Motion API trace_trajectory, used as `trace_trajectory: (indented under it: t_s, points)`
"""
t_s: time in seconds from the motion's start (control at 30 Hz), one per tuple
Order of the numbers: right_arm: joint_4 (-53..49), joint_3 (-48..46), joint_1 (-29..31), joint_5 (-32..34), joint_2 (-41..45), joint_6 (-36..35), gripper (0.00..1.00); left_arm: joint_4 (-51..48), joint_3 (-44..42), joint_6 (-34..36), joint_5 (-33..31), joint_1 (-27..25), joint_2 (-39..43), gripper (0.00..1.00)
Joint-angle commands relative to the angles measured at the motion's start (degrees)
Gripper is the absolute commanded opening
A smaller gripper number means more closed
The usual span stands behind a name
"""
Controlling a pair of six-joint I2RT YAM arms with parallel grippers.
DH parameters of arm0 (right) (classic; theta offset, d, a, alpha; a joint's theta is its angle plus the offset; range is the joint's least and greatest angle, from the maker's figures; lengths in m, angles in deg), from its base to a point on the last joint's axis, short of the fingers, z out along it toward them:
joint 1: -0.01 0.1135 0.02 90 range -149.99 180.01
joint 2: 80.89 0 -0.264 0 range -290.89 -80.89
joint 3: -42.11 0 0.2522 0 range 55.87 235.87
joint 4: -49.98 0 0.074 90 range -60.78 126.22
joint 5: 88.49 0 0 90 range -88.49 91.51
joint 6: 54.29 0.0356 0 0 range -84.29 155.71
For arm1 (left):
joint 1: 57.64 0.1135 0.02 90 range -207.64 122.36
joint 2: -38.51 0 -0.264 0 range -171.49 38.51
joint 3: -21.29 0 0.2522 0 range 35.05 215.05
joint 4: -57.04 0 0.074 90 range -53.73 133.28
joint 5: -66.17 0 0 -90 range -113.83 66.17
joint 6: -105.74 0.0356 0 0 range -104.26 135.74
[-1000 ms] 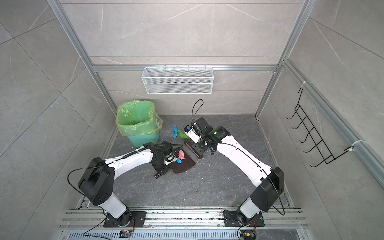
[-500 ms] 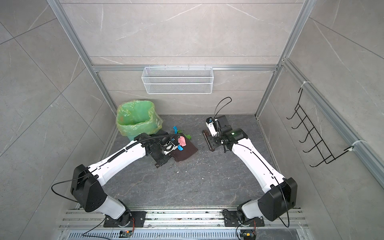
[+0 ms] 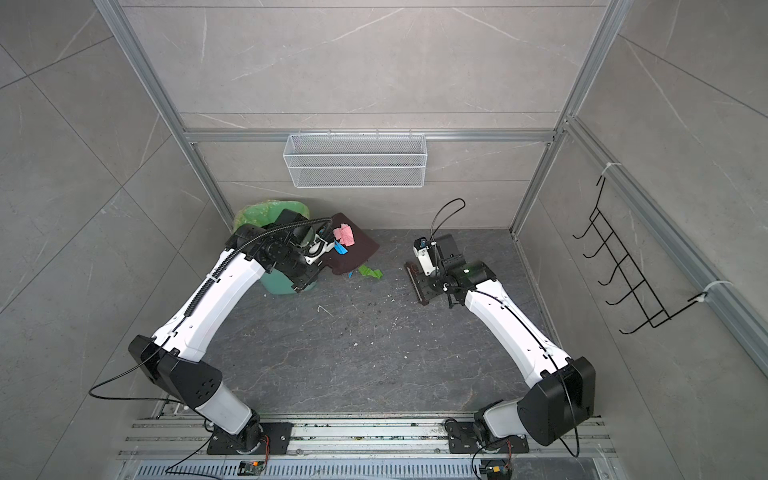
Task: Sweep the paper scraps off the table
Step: 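Lift the dustpan with the left gripper and carry it over the green bin, then tip the dustpan with the left gripper to dump scraps into the bin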
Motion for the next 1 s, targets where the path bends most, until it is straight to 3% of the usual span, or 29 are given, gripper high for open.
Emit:
trace_trajectory:
  t_s: [0.0,0.27,0.53,0.87,0.97]
  points:
    - [1.8,-0.5,-0.3,-0.6,2.4,0.8,0.0,-5.0,4.4,2.9,0.4,3.5,-0.9,0.0]
    - [1.6,-0.4,-0.4,-2.3,2.1,1.3,0.0,-9.3,12.8,5.7,3.8,14.8,-2.8,0.0]
    - [1.0,-0.2,-0.4,-2.8,2.5,1.2,0.0,-9.5,16.4,6.0,-1.1,22.8,-5.3,0.0]
    - [0.3,0.8,-0.5,-3.3,2.0,0.9,0.0,-8.3,21.0,7.3,-9.0,24.0,-9.5,0.0]
    - [0.1,0.7,-0.4,-3.1,2.1,0.7,0.0,-7.0,20.2,9.3,-15.7,24.1,-10.5,0.0]
